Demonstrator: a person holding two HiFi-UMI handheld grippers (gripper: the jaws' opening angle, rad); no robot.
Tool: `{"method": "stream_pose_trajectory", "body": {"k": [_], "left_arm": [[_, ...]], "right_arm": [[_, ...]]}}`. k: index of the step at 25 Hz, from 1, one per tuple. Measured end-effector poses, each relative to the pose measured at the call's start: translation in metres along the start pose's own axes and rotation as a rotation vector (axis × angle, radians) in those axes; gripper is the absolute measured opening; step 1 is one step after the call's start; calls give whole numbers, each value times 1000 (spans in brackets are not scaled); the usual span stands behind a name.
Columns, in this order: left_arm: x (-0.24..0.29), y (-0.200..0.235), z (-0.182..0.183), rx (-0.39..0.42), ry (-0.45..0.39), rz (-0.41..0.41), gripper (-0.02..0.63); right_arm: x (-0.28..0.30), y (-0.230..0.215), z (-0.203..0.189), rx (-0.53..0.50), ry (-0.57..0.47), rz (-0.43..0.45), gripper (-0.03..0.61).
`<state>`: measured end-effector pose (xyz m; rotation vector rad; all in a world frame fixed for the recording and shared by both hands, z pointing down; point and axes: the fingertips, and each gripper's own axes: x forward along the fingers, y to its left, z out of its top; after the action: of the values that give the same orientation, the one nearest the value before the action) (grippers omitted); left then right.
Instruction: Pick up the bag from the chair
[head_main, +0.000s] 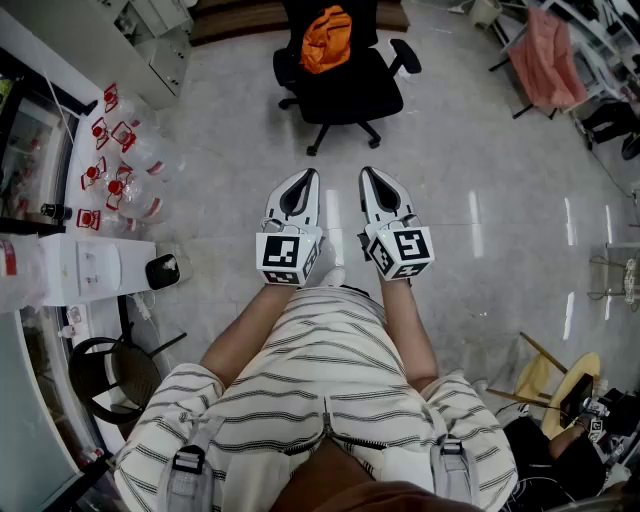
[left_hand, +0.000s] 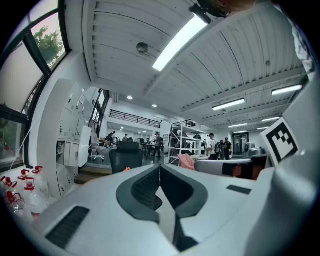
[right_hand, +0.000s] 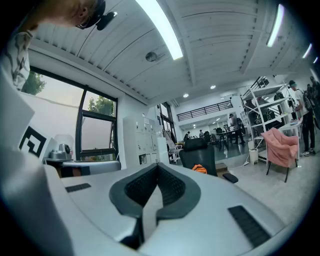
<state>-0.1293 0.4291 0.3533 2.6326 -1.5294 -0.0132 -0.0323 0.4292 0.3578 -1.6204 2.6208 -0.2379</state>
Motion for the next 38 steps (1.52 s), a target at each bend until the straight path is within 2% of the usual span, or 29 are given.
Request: {"method": "stream_pose_trajectory", "body": {"k": [4,9,19,25,31,38], "left_arm": [[3,1,0,0,0,1,23],[7,0,-4,4,8,-5,23],[24,-3,-11,7,19,-8,23],[21,-15,-24,7,41,5,23],[19,-20,-23,24,54,12,23],[25,-25,-34,15,71,-1,23]], "right_arm": [[2,-2,3,4,-11,3,18],[5,3,3,1,-13,47,18],[14,-17,-1,8,8,28,18],[5,-21,-5,17,6,51,18],[-3,-28,-10,43,15,33,18],[-6,-31,-13,17,20,28,18]]}}
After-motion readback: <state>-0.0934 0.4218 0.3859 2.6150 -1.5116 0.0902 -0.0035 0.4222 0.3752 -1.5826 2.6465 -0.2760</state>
